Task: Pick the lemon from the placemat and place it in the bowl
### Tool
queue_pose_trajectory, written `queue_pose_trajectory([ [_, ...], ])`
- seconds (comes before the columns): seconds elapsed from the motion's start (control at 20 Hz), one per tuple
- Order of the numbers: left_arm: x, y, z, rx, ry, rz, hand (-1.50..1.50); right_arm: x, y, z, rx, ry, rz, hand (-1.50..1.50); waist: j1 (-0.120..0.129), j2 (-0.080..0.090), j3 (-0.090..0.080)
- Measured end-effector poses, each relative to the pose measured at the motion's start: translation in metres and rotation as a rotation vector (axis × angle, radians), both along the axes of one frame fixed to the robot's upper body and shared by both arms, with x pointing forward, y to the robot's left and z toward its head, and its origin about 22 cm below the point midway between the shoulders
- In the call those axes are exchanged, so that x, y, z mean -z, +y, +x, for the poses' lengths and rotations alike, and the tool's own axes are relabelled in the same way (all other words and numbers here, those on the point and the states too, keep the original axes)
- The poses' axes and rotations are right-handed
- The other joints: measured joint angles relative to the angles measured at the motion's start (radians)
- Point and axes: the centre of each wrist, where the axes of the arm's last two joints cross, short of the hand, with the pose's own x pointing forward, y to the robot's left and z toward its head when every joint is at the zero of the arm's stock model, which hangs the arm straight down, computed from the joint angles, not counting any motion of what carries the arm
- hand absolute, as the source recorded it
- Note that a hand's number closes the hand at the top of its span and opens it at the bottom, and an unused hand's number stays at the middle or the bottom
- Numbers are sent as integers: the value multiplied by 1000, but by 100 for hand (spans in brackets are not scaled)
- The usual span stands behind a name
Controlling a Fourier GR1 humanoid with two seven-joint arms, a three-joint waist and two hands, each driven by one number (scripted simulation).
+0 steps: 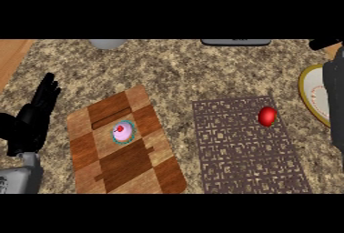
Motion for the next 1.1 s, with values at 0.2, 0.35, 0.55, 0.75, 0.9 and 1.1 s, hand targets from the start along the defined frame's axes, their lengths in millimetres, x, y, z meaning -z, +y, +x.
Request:
queue_pose_trajectory([
  [0.2, -5, 2, 2, 0, 0, -1, 0, 21, -42, -9, 7, -24, 36, 150, 0, 1, 0],
  [0.35, 0, 0, 4, 2, -4, -3, 0, 36, -69, -13, 13, -36, 52, 150, 2, 3, 0],
  [0.55, -5, 1, 6, 12, -6, -1, 0, 60, -109, -23, 17, -46, 54, 150, 9, 6, 1],
  [0.75, -6, -4, 8, 12, -8, -5, 0, 70, -140, -30, 22, -53, 60, 150, 16, 9, 2],
  [0.9, -5, -2, 7, 16, -14, 3, 0, 78, -162, -40, 73, 67, 100, 150, 20, 12, 1],
  [1.1, -4, -5, 5, 22, -14, 0, 0, 96, -179, -53, 132, 141, 230, -150, 23, 12, 2],
])
